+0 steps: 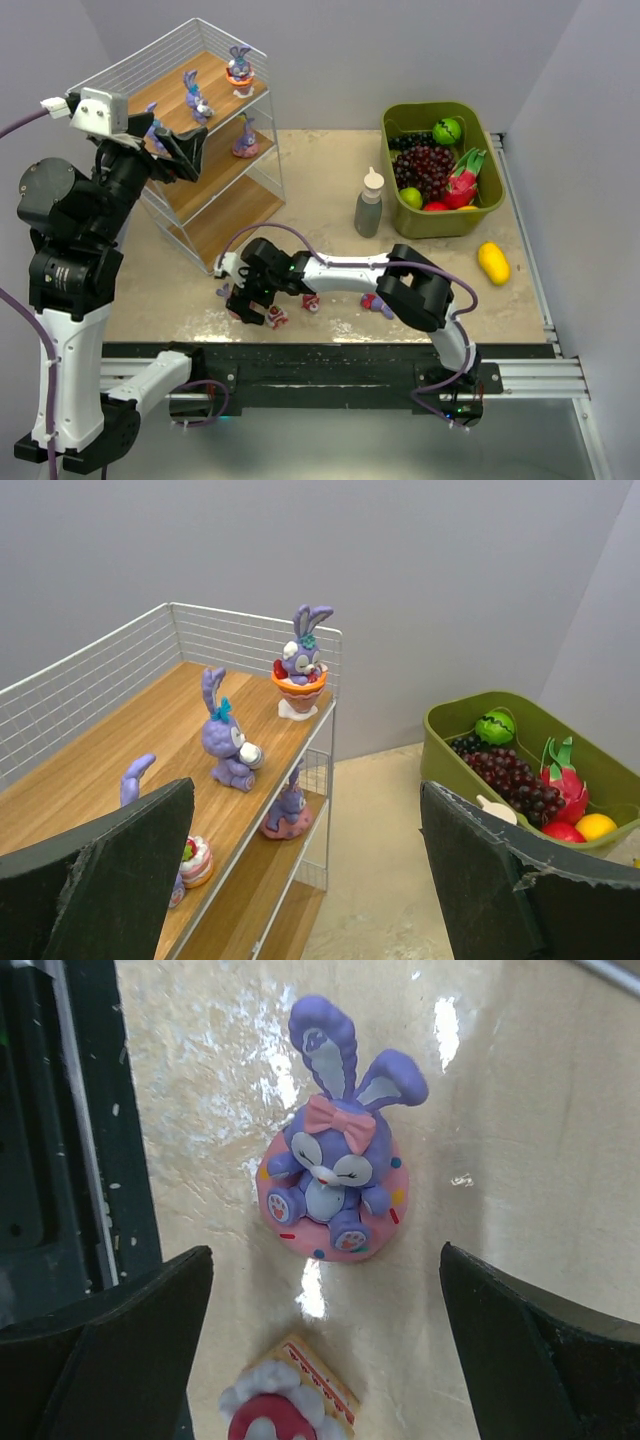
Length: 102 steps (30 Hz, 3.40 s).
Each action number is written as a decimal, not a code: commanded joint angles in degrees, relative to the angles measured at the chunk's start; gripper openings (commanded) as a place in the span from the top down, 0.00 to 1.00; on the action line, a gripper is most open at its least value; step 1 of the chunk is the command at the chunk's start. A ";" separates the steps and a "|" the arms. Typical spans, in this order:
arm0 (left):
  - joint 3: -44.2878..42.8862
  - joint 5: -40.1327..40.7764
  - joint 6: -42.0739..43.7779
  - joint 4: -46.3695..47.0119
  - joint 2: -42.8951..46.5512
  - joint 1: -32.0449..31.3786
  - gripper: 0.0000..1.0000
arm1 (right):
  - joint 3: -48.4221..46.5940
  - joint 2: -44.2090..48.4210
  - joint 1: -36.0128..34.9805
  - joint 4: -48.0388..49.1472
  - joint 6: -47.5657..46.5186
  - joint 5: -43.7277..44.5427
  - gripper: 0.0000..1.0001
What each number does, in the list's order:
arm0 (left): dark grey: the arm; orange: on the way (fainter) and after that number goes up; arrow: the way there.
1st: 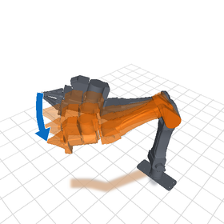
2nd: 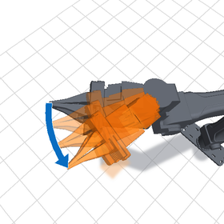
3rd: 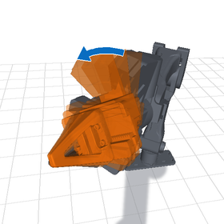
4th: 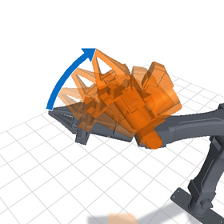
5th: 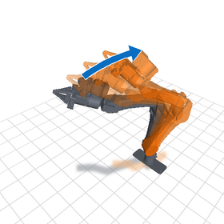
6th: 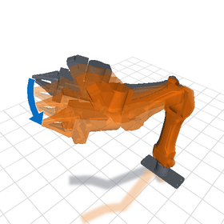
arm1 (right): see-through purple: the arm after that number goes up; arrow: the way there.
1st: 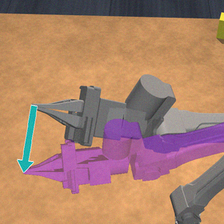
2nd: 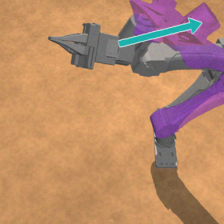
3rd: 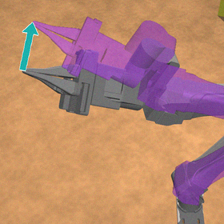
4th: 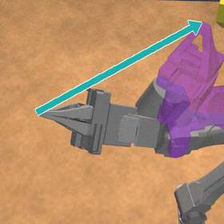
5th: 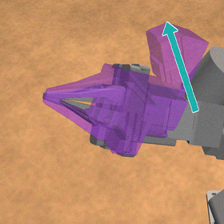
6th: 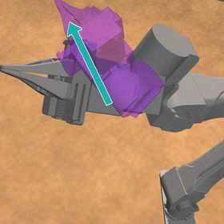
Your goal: Place and organize the plastic toys onto the shelf
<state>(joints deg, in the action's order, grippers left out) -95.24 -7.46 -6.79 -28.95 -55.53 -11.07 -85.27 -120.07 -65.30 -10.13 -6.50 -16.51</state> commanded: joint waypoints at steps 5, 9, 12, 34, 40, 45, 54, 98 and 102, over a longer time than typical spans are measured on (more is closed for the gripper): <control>-0.12 -0.71 -0.77 0.65 -0.46 -0.18 0.01 | -3.06 -2.62 -1.85 5.29 -0.18 4.82 0.07; -0.12 -0.27 -0.51 0.65 -0.63 -0.18 0.01 | -2.79 -3.59 -2.11 7.31 0.70 8.85 0.11; -0.30 -0.18 -0.25 0.56 -0.72 -0.27 0.01 | -2.79 -4.38 -2.29 8.10 1.32 10.97 0.16; -0.38 1.57 1.25 0.04 -1.25 -0.18 0.01 | 2.75 2.38 -2.29 14.08 5.36 15.19 0.58; -0.21 5.86 0.90 -1.72 -0.46 -0.18 0.01 | 0.64 3.97 -2.29 11.28 8.60 18.08 0.44; 0.67 25.53 -4.71 -7.34 2.34 -0.18 0.05 | -1.64 6.95 -2.03 5.84 12.12 22.57 0.36; 8.40 56.32 -25.71 -24.91 14.48 -0.18 0.07 | 1.25 15.12 3.94 -3.23 21.52 26.01 0.30; 51.47 35.52 -25.57 -7.45 2.99 32.40 0.07 | 9.52 24.18 17.75 -16.32 24.26 21.70 0.26; 50.68 32.32 -23.27 -3.93 -2.20 40.95 0.06 | 8.28 23.31 17.92 -17.11 23.99 22.22 0.26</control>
<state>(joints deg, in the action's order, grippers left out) -44.14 29.69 -35.73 -40.66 -54.22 24.69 -73.56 -97.01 -47.81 -26.02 18.39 5.04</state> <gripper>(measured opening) 0.929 0.739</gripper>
